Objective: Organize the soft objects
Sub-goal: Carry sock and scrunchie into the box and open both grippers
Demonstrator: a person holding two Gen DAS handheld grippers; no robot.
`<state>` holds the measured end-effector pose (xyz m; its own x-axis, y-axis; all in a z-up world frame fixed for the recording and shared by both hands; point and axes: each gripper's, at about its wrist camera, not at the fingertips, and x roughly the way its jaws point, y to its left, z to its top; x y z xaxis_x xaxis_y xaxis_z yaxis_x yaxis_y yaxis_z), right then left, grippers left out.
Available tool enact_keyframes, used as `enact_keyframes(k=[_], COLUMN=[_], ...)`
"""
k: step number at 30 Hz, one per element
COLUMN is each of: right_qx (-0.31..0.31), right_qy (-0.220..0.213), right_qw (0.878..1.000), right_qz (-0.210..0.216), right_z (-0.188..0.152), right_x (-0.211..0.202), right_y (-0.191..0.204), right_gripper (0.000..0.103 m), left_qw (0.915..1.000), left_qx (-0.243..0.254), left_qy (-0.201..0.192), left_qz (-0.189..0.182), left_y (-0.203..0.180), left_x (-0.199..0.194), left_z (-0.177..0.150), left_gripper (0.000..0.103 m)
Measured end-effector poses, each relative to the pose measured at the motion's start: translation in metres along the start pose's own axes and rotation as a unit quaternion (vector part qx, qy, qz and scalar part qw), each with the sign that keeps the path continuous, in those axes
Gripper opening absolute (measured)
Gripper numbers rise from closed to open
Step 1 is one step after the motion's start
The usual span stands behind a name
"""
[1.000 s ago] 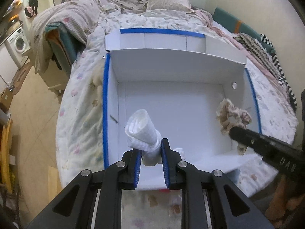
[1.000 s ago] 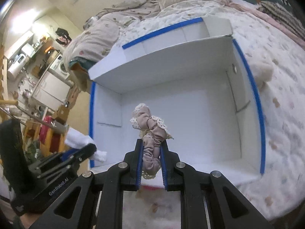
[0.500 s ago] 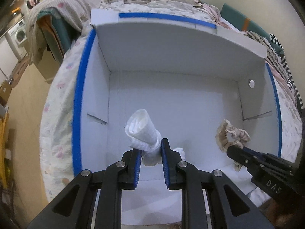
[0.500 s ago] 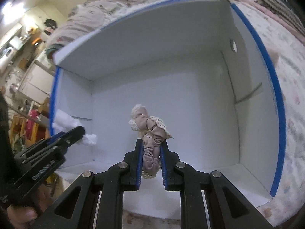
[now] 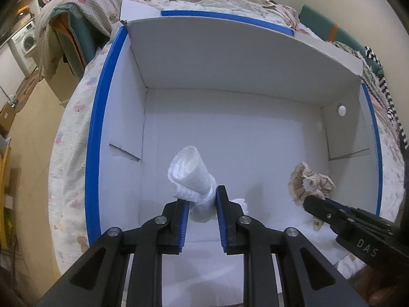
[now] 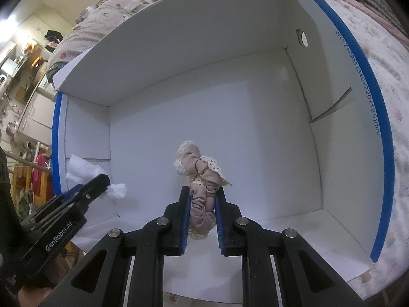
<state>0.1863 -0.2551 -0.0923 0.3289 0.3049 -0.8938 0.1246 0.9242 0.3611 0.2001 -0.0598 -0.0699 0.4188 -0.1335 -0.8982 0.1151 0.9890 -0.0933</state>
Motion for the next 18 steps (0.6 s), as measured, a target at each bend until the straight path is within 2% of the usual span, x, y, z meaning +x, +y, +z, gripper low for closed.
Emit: enact_keyframes(k=[4, 6, 7, 8, 10, 12, 15, 18], right_qx=[0.004, 0.008, 0.006, 0.002, -0.004, -0.004, -0.002, 0.006], right_qy=[-0.006, -0.012, -0.021, -0.028, -0.048, -0.073, -0.082, -0.082], right_qw=[1.0, 1.0, 1.0, 0.999, 0.998, 0.997, 0.996, 0.996], right_qz=[0.005, 0.002, -0.008, -0.016, -0.029, -0.038, -0.039, -0.028], right_z=[-0.001, -0.002, -0.001, -0.001, 0.001, 0.002, 0.006, 0.007], right_x=[-0.003, -0.007, -0.01, -0.013, -0.021, -0.03, -0.033, -0.036], right_y=[-0.006, -0.008, -0.007, -0.006, -0.003, -0.003, -0.005, -0.008], right_gripper=[0.02, 0.025, 0.036, 0.058, 0.081, 0.081, 0.083, 0.095], left_qw=[1.0, 1.0, 1.0, 1.0, 0.9999, 0.9998, 0.9996, 0.9995], left_qx=[0.007, 0.006, 0.004, 0.002, 0.002, 0.001, 0.002, 0.006], left_qy=[-0.002, 0.001, 0.003, 0.002, -0.005, -0.019, -0.028, -0.03], left_qz=[0.003, 0.003, -0.001, -0.009, -0.013, -0.005, -0.006, -0.004], left_y=[-0.001, -0.001, -0.001, -0.001, -0.001, -0.002, -0.003, -0.005], left_x=[-0.002, -0.002, -0.002, -0.003, -0.007, -0.012, -0.018, -0.02], left_z=[-0.001, 0.0, 0.0, 0.0, 0.002, 0.004, 0.005, 0.005], left_gripper=[0.019, 0.022, 0.029, 0.034, 0.062, 0.072, 0.073, 0.073])
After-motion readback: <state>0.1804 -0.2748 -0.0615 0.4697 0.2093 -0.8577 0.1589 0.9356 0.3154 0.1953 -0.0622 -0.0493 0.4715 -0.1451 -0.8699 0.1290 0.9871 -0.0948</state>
